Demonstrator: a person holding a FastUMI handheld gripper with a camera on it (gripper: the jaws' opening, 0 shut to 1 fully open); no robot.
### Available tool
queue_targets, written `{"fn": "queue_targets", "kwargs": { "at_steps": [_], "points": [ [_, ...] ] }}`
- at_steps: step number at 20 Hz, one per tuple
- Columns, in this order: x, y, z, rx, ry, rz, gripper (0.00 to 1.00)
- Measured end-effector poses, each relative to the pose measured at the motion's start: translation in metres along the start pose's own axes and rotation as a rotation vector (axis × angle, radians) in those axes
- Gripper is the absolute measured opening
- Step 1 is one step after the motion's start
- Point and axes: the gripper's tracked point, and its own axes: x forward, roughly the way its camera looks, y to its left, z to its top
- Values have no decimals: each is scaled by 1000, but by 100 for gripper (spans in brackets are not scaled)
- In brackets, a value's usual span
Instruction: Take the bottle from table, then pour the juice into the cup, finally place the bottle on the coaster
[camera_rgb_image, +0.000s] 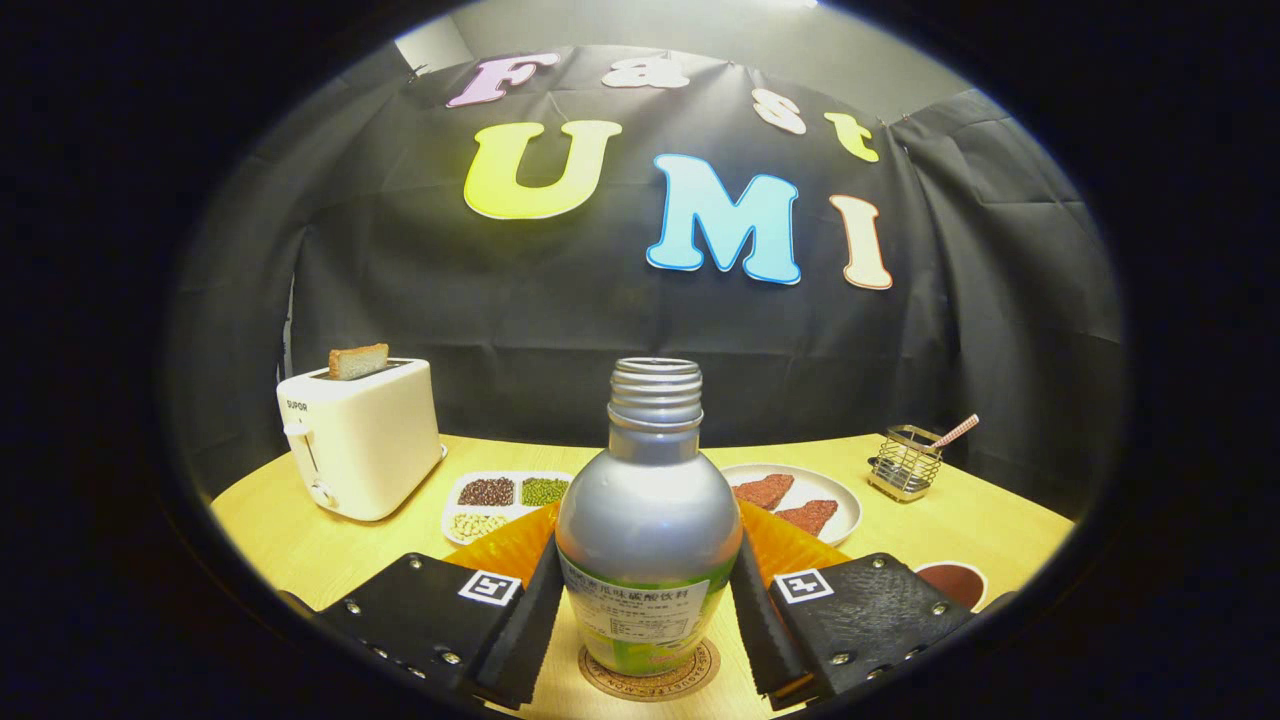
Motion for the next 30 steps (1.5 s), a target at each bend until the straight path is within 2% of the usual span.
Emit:
{"fn": "queue_targets", "kwargs": {
  "at_steps": [5,13,15,17,19,23,26,30],
  "points": [
    [4,-4,-18,8,25,-4,78],
    [-2,-8,-20,31,-28,-11,78],
    [-4,-4,-21,66,-13,7,82],
    [-10,-3,-8,95,-43,40,99],
    [-24,-10,12,96,-93,40,98],
    [-66,-5,82,89,-191,129,98],
    [-96,-9,138,34,-237,130,97],
    [-126,10,190,67,-271,185,97]
  ]
}}
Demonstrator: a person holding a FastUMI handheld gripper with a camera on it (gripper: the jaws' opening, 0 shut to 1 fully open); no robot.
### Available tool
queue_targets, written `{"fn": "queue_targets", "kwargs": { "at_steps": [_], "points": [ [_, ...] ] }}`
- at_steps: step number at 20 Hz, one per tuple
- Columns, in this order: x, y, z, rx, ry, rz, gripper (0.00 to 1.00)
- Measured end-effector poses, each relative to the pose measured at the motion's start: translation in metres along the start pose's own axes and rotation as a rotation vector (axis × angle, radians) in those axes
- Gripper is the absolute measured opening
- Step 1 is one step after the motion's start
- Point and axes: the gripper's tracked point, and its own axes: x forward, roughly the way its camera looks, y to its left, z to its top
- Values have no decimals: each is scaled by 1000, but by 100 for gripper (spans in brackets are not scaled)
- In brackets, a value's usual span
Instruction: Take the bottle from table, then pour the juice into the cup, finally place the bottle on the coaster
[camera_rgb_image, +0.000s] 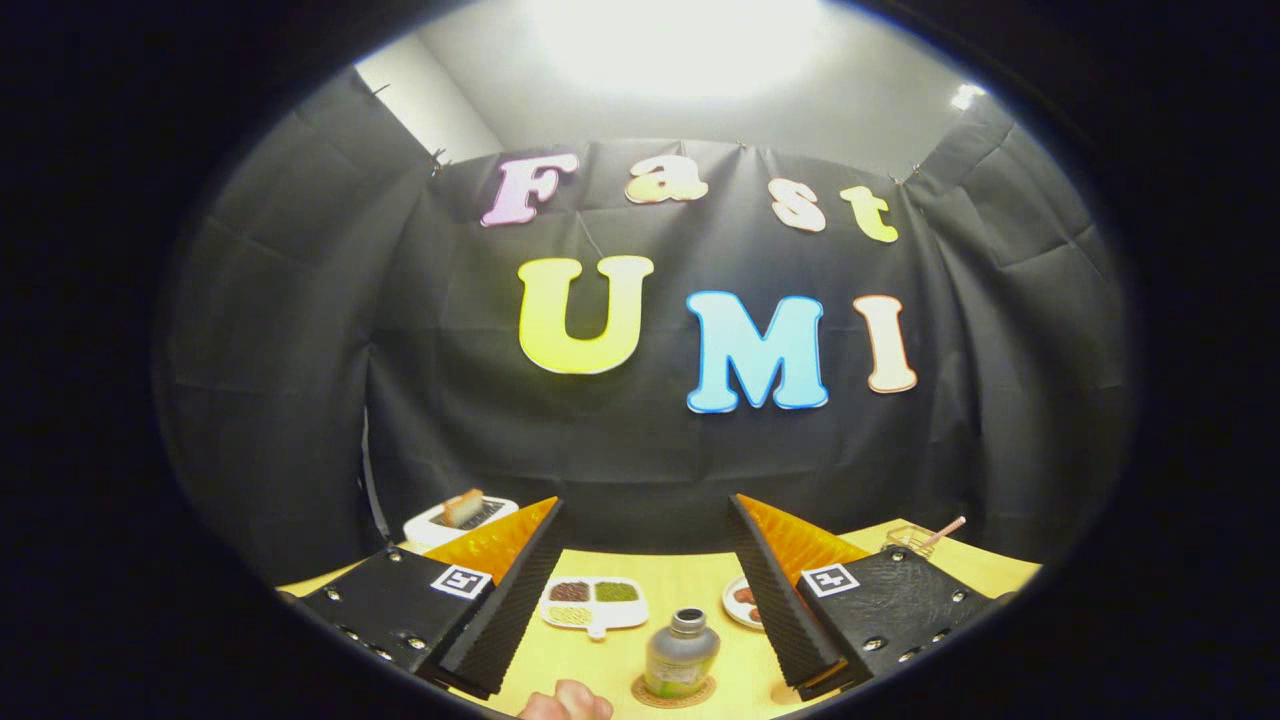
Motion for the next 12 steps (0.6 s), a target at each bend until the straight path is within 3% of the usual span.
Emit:
{"fn": "queue_targets", "kwargs": {
  "at_steps": [5,12],
  "points": [
    [-20,2,31,-71,6,4,97],
    [-44,-35,12,-99,36,-7,97]
  ]
}}
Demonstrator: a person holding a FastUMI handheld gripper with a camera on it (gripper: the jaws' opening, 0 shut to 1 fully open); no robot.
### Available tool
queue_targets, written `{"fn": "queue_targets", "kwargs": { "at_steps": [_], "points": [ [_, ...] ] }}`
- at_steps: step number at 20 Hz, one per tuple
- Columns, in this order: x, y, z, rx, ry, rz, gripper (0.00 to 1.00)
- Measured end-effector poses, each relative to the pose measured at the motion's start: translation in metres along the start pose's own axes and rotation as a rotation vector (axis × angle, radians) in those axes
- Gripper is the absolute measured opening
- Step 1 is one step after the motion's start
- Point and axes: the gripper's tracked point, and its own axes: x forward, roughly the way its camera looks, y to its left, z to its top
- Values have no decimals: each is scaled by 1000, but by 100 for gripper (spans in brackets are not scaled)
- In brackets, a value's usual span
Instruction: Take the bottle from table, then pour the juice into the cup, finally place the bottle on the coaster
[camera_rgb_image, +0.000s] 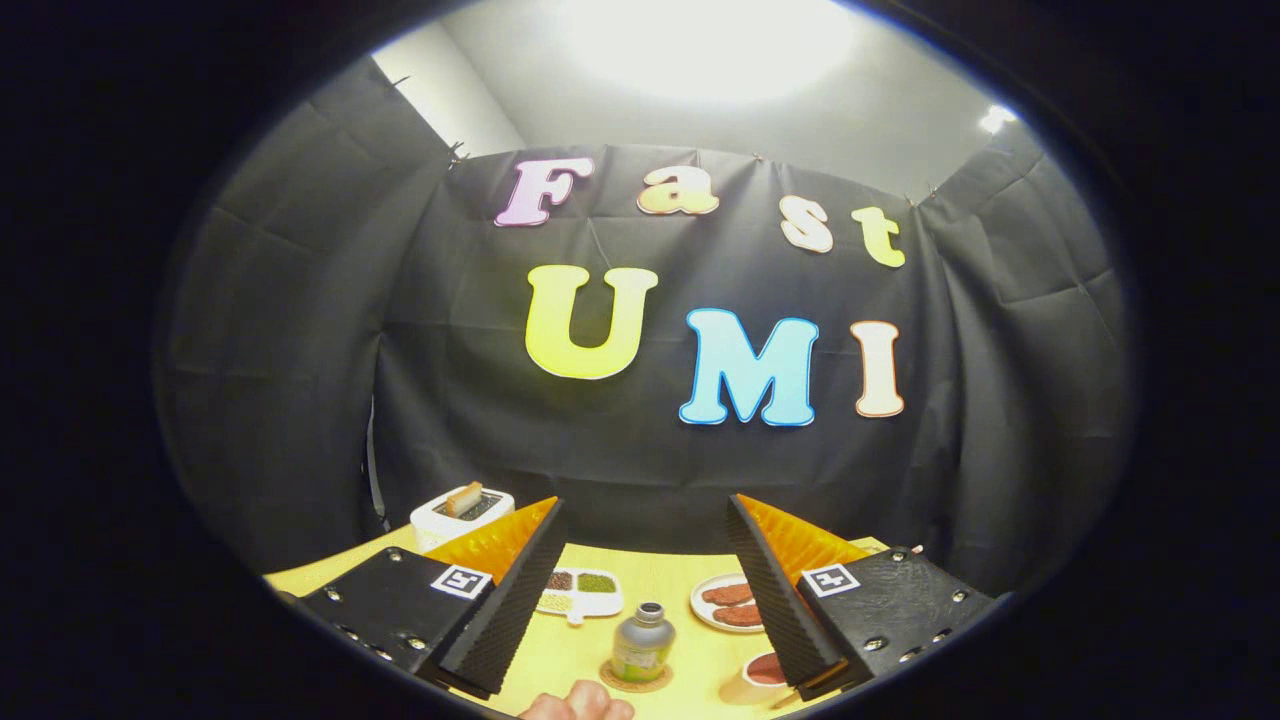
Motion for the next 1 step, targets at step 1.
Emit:
{"fn": "queue_targets", "kwargs": {
  "at_steps": [1],
  "points": [
    [-3,-12,-15,0,6,4,97]
  ]
}}
